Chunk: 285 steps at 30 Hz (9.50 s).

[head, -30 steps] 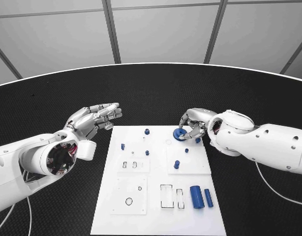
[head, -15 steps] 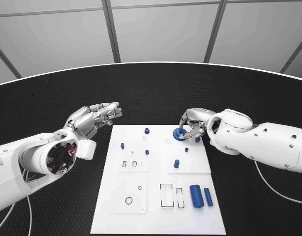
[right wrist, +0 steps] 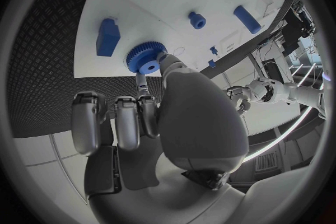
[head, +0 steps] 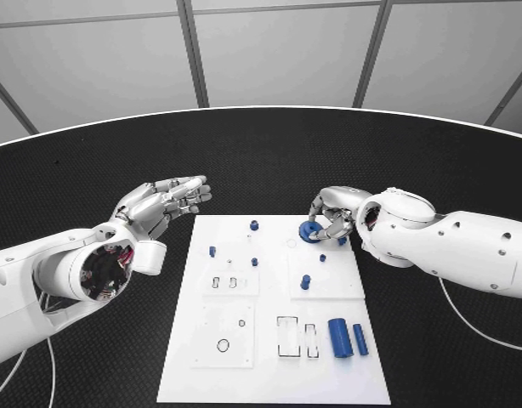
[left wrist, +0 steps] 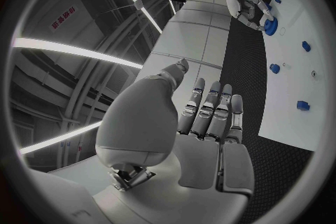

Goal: Assemble the parts on the task board

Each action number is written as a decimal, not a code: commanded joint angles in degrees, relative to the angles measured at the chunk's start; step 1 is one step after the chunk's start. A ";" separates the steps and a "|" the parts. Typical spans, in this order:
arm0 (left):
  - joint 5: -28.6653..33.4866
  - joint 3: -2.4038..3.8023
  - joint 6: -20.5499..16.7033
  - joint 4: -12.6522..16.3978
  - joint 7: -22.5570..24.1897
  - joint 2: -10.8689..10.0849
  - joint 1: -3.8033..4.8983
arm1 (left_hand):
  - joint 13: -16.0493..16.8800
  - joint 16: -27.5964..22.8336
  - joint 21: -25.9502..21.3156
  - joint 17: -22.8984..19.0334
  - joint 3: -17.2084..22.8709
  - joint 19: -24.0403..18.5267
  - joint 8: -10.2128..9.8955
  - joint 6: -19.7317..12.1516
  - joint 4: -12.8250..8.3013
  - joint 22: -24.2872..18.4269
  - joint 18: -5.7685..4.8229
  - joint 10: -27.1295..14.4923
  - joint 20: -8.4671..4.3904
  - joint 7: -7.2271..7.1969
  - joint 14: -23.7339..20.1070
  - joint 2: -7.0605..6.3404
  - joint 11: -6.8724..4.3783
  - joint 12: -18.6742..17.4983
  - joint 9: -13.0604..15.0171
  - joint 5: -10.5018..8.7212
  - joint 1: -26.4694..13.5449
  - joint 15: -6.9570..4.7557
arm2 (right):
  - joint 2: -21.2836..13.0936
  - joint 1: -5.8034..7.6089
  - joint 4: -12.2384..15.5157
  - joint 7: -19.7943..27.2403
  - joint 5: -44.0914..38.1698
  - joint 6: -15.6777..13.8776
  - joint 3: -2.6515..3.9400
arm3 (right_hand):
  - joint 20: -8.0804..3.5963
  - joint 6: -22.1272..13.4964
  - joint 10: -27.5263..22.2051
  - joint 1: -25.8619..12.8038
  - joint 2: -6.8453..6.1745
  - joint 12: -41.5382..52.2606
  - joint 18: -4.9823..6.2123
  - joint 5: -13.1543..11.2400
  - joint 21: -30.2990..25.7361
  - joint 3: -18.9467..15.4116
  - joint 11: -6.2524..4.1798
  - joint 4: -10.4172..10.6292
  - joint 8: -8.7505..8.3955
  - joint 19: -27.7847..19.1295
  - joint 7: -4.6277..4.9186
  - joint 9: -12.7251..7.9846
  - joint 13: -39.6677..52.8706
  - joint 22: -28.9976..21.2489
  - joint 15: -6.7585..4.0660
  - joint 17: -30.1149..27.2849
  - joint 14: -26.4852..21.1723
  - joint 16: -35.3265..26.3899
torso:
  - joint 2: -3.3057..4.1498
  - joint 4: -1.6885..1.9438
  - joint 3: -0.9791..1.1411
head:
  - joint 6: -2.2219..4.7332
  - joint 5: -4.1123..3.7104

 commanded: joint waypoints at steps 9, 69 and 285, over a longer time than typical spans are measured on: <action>0.00 0.00 0.06 -0.06 0.00 0.03 0.00 | -0.01 -0.32 -58.24 -0.53 -0.49 14.88 -0.94 0.99 -0.32 -47.05 1.44 0.26 0.22 3.52 0.62 0.87 0.16 0.09 -0.54 -0.24 -0.14 0.05 | -0.40 -0.01 1.49 0.88 -0.44 -2.74 0.01 | -0.42 2.10 4.80 1.07 -0.39 0.82 -1.29 2.89 0.84 5.51 -0.80 -0.33 1.00 4.54 -0.67 0.04 13.88 11.65 -0.60 12.09 5.32 0.41 | -0.04 0.02 0.09 | -0.03 0.09; 0.00 0.00 0.20 -1.00 -0.24 1.61 0.01 | -0.01 -0.30 -60.46 -0.64 -0.37 17.45 -1.16 1.16 -0.38 -49.65 1.19 0.31 0.16 3.53 0.80 0.91 0.12 0.10 -0.70 -0.18 -0.15 0.05 | 14.56 0.00 -1.37 1.53 -6.10 -4.82 0.18 | -0.69 2.42 5.05 -0.89 -1.22 1.14 -1.24 4.87 0.69 10.54 -0.99 -1.48 1.13 4.47 -0.80 0.08 14.13 11.52 -0.80 12.75 5.46 0.63 | 0.15 0.07 0.03 | 0.17 0.99; 0.00 -0.04 3.51 -4.64 -1.82 2.53 -0.13 | 0.07 1.76 -60.00 0.58 1.77 28.54 -1.29 1.66 -0.76 -51.49 3.17 1.46 0.10 4.01 7.12 1.41 0.19 0.24 -0.83 -0.14 0.51 -0.46 | -8.83 -6.66 5.06 17.89 18.89 -16.36 -1.32 | -1.35 4.14 2.71 -4.82 1.02 -1.98 -1.01 0.57 -0.31 16.44 -1.88 -8.39 3.38 4.08 -1.81 0.91 11.41 10.90 -1.57 12.29 5.32 0.33 | -1.96 -2.48 2.25 | -2.17 0.06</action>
